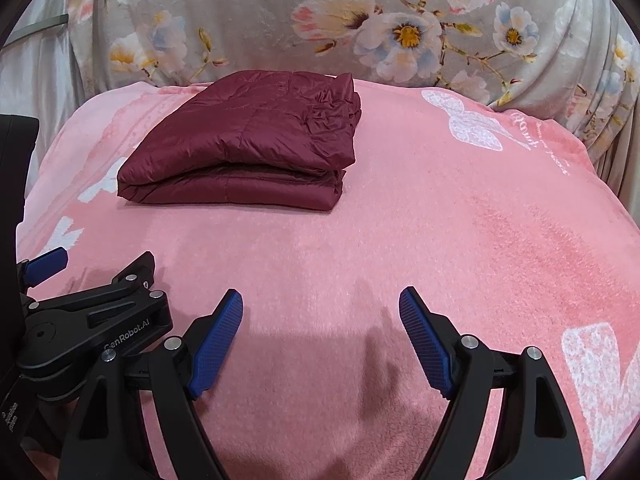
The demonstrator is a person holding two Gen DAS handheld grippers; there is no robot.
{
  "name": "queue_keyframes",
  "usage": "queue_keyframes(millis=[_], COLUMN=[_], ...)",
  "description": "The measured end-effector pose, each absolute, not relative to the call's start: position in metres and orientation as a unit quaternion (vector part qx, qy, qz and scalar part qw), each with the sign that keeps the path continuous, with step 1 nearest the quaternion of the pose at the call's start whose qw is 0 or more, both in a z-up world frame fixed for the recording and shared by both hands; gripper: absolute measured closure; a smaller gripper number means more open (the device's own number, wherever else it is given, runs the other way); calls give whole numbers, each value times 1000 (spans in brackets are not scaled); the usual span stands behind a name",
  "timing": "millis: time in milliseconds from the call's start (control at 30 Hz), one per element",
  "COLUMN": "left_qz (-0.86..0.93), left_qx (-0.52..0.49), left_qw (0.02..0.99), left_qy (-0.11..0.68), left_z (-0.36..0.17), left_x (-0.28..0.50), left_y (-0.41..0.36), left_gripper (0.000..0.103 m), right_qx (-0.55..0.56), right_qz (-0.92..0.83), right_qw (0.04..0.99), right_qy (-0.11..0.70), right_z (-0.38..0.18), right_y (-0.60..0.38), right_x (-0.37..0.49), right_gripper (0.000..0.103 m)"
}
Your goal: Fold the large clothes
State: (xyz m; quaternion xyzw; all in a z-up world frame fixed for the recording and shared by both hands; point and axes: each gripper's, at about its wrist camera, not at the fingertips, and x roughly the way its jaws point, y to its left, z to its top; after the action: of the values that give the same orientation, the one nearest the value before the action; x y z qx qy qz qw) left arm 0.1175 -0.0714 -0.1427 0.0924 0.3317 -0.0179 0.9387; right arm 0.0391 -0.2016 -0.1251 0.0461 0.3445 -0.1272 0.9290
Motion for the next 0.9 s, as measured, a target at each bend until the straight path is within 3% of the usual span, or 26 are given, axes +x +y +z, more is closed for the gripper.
queue_keyframes(millis=[900], left_qz=[-17], left_qx=[94], left_qw=[941], left_qy=[325], left_z=[-140], left_x=[115], left_y=[-71], left_gripper=[11], right_qx=[35], right_qz=[-140], right_qw=[932], right_qy=[332], right_z=[-122], right_y=[-197], right_x=[35], right_gripper=[25])
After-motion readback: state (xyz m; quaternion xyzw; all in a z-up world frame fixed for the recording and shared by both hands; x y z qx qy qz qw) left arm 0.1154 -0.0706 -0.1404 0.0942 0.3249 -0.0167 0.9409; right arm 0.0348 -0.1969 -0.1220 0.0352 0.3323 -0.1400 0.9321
